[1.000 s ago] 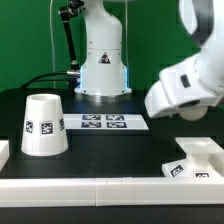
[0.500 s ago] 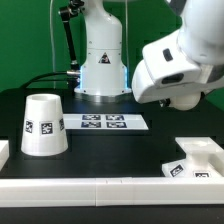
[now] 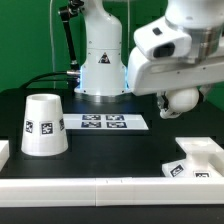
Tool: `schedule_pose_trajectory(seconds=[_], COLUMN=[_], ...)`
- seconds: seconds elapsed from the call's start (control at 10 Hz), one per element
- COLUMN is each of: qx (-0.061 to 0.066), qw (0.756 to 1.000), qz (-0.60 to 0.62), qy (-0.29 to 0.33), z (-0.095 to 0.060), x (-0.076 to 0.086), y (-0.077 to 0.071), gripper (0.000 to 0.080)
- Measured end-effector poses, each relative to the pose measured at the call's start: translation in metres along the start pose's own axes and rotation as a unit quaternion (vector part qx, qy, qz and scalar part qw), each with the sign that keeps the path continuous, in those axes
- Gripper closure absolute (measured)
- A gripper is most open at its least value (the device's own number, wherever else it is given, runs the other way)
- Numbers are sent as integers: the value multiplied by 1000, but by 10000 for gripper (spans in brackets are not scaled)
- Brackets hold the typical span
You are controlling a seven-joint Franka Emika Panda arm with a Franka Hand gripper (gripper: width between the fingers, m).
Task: Assemble lamp
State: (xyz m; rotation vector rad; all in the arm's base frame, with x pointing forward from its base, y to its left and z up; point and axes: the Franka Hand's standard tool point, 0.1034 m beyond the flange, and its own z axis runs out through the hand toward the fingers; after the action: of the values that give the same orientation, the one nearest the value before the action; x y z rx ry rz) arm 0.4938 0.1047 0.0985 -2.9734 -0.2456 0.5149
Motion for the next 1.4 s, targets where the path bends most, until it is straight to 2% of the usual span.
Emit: schedule_pose_trajectory(seconds=[0.2, 0.3, 0.6, 0.7, 0.8, 1.0, 1.1, 1.2, 1.3, 1.4], qx=[-7, -10, -24, -27, -30, -38, -42, -49, -47, -47], qw=[998, 997, 983, 980, 972, 953, 944, 931, 937, 937], qz=[3, 4, 0, -2, -4, -14, -15, -15, -15, -15], qy=[54, 74, 180, 196, 235, 301, 327, 362, 345, 346], z=[-13, -11, -12, -18, -31, -59, -68, -68, -60, -62], x=[8, 11, 21, 23, 32, 49, 54, 55, 51, 52], y=[1, -3, 4, 5, 5, 16, 19, 22, 21, 21], gripper=[220, 220, 220, 220, 220, 220, 220, 220, 220, 220])
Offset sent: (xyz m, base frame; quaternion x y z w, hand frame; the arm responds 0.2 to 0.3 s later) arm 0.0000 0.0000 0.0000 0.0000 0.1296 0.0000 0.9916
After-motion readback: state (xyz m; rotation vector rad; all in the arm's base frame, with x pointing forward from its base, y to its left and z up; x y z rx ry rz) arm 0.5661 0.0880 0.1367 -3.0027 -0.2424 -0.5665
